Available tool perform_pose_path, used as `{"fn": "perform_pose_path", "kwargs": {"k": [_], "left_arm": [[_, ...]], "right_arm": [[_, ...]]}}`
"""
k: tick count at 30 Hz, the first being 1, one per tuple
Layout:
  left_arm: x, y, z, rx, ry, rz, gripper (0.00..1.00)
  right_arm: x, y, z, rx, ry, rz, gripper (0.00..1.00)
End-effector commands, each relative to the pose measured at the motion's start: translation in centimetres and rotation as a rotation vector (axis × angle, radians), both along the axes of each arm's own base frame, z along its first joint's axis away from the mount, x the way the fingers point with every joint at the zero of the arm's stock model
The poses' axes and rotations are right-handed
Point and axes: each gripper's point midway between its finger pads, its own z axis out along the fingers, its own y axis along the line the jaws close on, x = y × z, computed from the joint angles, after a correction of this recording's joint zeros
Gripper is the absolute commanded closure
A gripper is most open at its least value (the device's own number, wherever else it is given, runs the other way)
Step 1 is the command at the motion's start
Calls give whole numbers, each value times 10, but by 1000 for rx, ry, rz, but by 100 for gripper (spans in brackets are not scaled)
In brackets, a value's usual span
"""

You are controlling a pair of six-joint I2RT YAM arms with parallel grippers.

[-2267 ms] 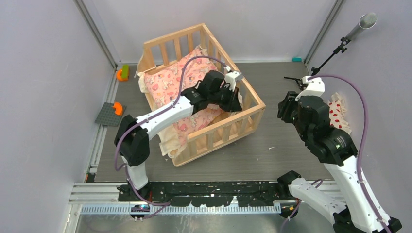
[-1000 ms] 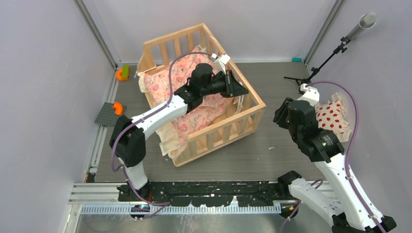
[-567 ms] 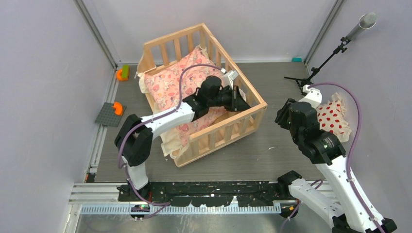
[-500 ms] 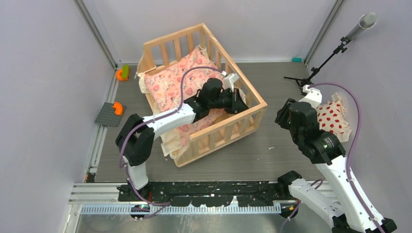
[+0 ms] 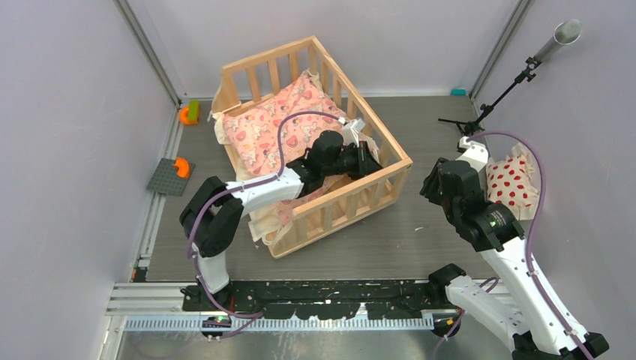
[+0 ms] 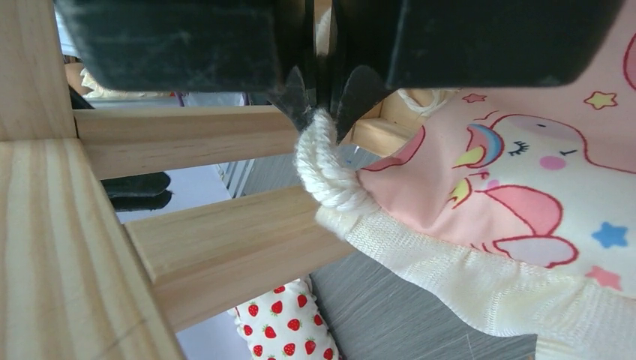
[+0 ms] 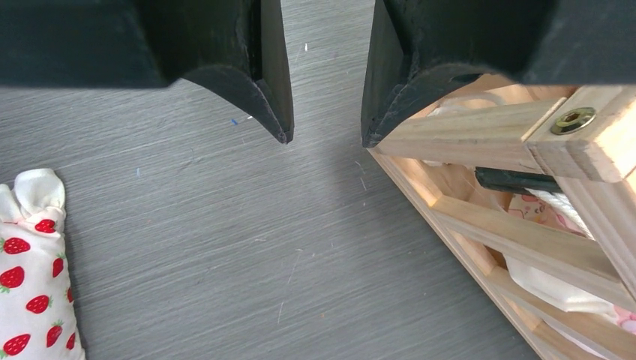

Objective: Set up the pet bed

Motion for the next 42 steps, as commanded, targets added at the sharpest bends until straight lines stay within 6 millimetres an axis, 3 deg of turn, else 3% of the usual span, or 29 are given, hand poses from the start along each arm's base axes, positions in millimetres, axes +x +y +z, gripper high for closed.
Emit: {"fn": "perform_pose_path", "kwargs": {"k": [1, 5, 11, 19, 30, 42], "left_arm": [[4, -8, 29, -87, -64, 34, 87], [3, -4, 20, -51, -60, 39, 71], [5, 16, 23, 44, -118, 91, 48], [-2, 16, 8, 90, -92, 47, 49], [-1, 41, -6, 256, -139, 75, 47], [-2, 22, -13, 215, -127, 52, 48]], "right_arm": [[3, 5, -5, 31, 9, 2, 55], [3, 6, -7, 24, 10, 13, 54], [2, 2, -4, 9, -2, 11, 53], [2, 1, -9, 7, 12, -1, 53], [1, 0, -8, 2, 17, 5, 53], [0, 0, -8, 13, 12, 3, 53]]}}
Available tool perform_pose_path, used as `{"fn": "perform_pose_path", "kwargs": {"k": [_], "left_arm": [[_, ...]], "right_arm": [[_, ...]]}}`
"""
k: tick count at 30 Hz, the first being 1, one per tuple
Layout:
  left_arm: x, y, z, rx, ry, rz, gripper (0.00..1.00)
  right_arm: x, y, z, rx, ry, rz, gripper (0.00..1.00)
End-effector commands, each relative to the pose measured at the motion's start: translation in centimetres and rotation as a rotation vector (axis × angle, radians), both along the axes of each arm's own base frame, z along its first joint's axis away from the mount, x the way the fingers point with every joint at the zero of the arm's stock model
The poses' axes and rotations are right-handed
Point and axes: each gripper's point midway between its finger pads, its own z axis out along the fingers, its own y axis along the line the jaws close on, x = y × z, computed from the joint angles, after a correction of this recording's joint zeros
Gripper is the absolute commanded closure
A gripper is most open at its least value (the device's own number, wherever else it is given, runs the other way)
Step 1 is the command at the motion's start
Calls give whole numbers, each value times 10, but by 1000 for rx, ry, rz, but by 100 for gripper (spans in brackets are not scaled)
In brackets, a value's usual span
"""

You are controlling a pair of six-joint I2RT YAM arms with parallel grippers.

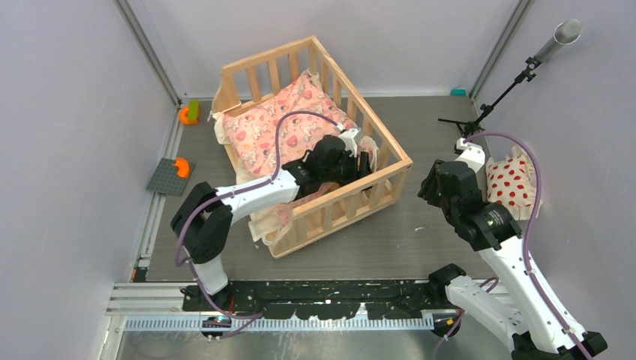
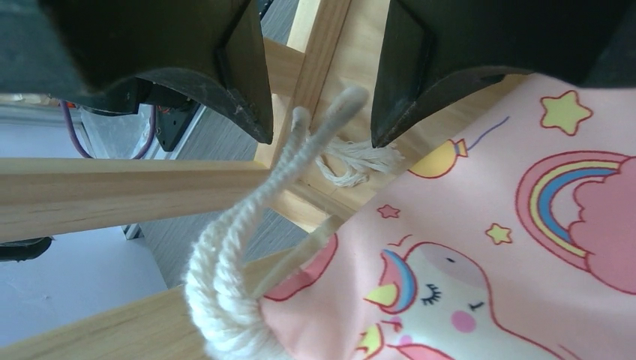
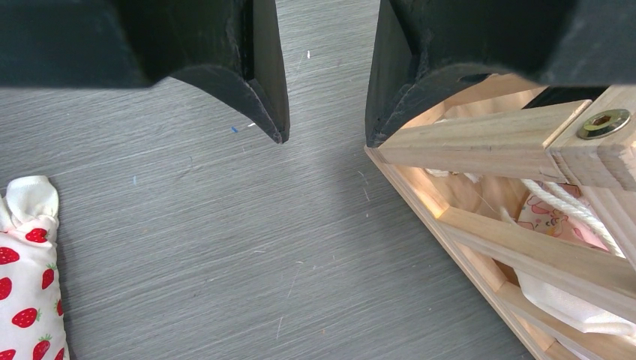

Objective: Set up the pet bed

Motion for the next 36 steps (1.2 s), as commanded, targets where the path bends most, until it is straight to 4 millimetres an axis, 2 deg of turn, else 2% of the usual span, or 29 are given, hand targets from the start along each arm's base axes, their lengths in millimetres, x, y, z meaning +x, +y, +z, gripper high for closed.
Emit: {"fn": "perform_pose_path", "kwargs": {"k": [1, 3, 10, 12, 16, 24, 28, 31, 36], "left_arm": [[5, -14, 25, -63, -54, -13, 49], [5, -13, 22, -53, -54, -14, 54], [-2, -2, 10, 20, -52, -35, 82], [-4, -2, 13, 22, -53, -46, 92], [-5, -11, 30, -25, -47, -65, 100], [6, -33, 83, -177, -80, -64, 100], [6, -36, 81, -185, -69, -67, 100], [5, -36, 76, -191, -60, -62, 100], [5, -35, 73, -190, -53, -60, 100]], "right_arm": [[2, -1, 4, 10, -26, -10, 53], [1, -1, 5, 13, -31, -8, 53], [0, -2, 6, 9, -33, -7, 53], [-1, -2, 5, 9, -32, -3, 53], [0, 0, 3, 19, -27, 1, 53], [4, 5, -2, 41, -30, 5, 54], [15, -2, 1, 2, -42, -33, 61], [29, -5, 1, 20, -43, -39, 62], [56, 2, -17, 148, 9, 12, 67]]}}
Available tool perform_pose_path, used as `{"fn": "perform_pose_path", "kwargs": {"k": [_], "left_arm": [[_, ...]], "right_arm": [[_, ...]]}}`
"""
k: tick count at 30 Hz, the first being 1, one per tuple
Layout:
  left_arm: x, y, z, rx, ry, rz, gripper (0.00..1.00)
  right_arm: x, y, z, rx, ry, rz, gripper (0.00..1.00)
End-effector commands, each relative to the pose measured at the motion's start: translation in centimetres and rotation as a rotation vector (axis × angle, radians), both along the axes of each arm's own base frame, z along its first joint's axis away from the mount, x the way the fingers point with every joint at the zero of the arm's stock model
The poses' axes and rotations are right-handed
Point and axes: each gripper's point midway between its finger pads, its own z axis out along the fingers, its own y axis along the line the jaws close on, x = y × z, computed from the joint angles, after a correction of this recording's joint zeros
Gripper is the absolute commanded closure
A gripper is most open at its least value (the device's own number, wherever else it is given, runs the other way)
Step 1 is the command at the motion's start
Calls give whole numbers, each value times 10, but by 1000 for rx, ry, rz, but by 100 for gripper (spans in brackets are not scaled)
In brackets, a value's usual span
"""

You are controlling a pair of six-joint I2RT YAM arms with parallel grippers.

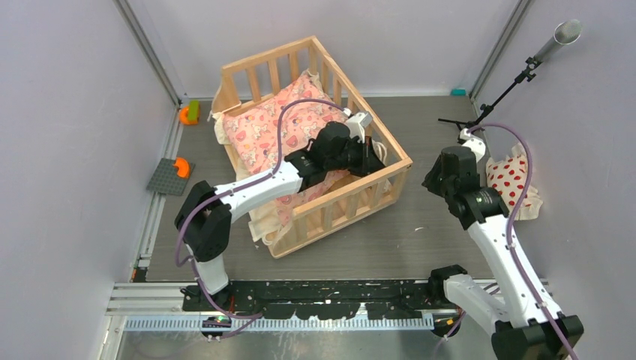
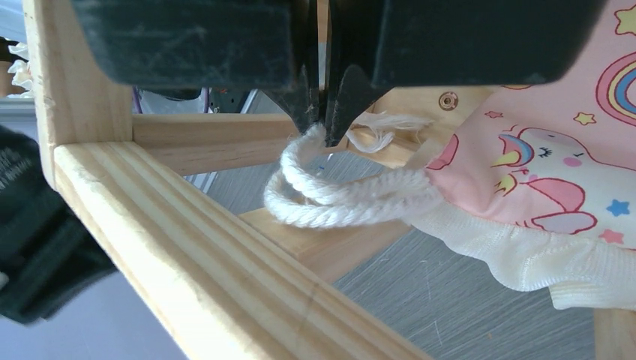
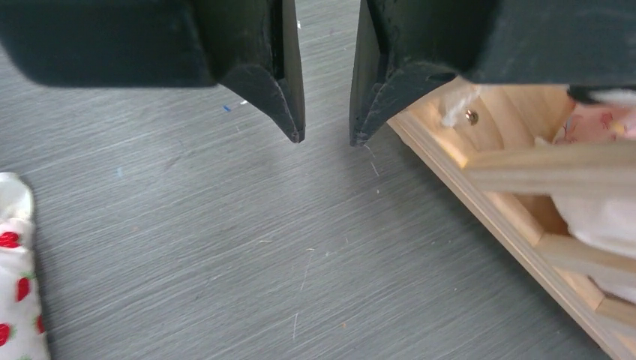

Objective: Set up the pet bed

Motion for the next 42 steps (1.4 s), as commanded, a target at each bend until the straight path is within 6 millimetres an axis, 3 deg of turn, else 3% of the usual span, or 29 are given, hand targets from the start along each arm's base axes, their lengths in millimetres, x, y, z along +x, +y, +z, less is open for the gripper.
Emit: {"fn": "perform_pose_path", "kwargs": {"k": [1, 4, 12, 20, 26, 29, 34, 42], "left_arm": [[0, -5, 11, -49, -22, -14, 100], [-1, -3, 12, -44, -29, -15, 100], [-1, 6, 12, -25, -43, 0, 100], [2, 24, 5, -1, -43, 30, 100], [1, 41, 4, 31, -60, 51, 100], [1, 52, 2, 53, -67, 68, 100], [-3, 58, 3, 49, -66, 67, 100], [-7, 53, 1, 12, -50, 42, 100]], "right_arm": [[29, 21, 3, 139, -41, 102, 68], [32, 47, -6, 241, -18, 201, 70], [18, 86, -20, 431, -11, 341, 71], [-5, 123, -7, 567, -52, 500, 71], [-39, 159, -1, 590, -30, 637, 71], [-49, 157, -2, 547, -33, 633, 69], [-40, 129, -8, 427, -88, 514, 60], [-18, 152, -22, 491, -114, 563, 54]]}}
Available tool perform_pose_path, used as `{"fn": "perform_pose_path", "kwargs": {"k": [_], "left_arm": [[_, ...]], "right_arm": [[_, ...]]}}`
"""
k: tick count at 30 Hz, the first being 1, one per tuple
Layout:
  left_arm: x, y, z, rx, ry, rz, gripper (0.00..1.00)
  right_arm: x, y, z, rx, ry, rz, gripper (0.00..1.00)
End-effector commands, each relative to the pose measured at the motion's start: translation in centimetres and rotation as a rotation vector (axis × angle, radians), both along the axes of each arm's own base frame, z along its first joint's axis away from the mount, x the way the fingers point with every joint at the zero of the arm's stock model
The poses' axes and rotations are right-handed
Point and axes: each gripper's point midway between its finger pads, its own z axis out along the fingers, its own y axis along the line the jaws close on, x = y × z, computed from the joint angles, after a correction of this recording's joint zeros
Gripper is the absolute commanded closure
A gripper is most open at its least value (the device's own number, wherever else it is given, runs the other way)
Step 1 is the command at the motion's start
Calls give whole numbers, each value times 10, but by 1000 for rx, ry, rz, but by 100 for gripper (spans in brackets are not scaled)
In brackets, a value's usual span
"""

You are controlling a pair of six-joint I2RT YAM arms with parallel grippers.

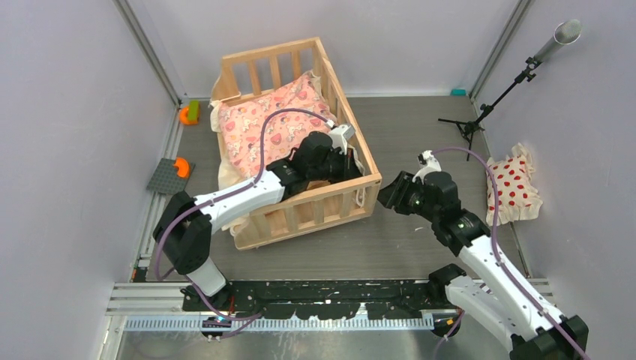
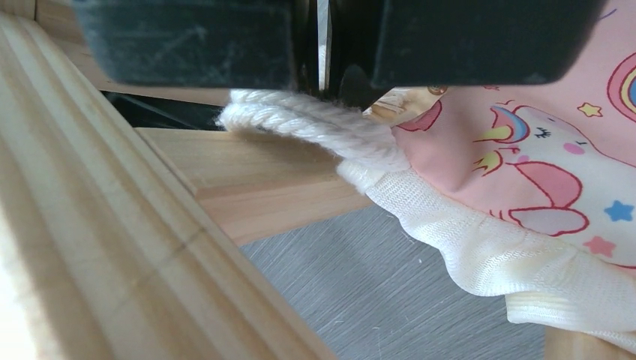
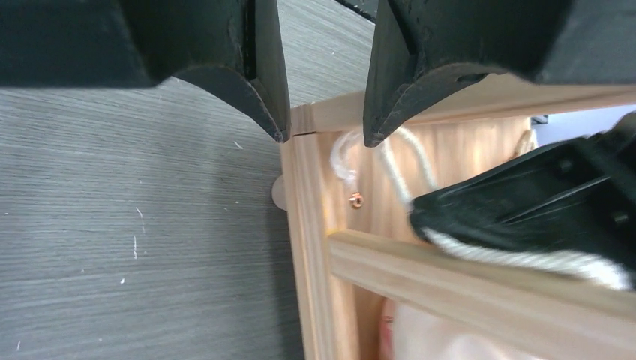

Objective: Set up the pet bed

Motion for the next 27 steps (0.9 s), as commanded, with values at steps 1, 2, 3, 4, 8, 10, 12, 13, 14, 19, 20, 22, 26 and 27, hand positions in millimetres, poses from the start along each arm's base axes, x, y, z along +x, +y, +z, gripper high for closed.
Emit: {"fn": "perform_pose_path", "kwargs": {"k": [1, 2, 3, 4, 8, 10, 12, 13, 14, 19, 20, 22, 26, 27], "left_arm": [[8, -3, 30, -93, -78, 11, 100], [8, -4, 28, -94, -74, 8, 100], [8, -5, 27, -96, -71, 3, 100], [8, -6, 24, -95, -65, -1, 100], [10, -10, 22, -94, -64, -9, 100], [11, -9, 21, -91, -71, -4, 100], [12, -10, 19, -85, -73, -3, 100], [13, -10, 19, -82, -74, 0, 100], [14, -10, 18, -81, -74, -1, 100], [19, -12, 15, -70, -80, 8, 100], [20, -11, 13, -62, -80, 17, 100], [26, -10, 11, -48, -86, 38, 100], [32, -10, 7, -45, -87, 57, 100], [35, -9, 6, -41, -89, 69, 100]], "right_arm": [[15, 16, 7, 59, -57, 32, 54], [18, 15, 7, 54, -71, 25, 54], [20, 15, 9, 53, -88, 29, 54], [22, 16, 12, 52, -107, 40, 54], [23, 26, 19, 62, -166, 122, 54], [22, 31, 20, 65, -188, 163, 54], [23, 34, 19, 71, -198, 187, 55], [24, 36, 21, 80, -210, 200, 55], [24, 38, 21, 89, -216, 213, 56], [28, 43, 21, 135, -222, 244, 58], [28, 43, 21, 144, -223, 251, 59], [27, 44, 24, 155, -235, 264, 59], [25, 47, 29, 167, -247, 299, 60], [24, 47, 27, 162, -241, 303, 60]]}}
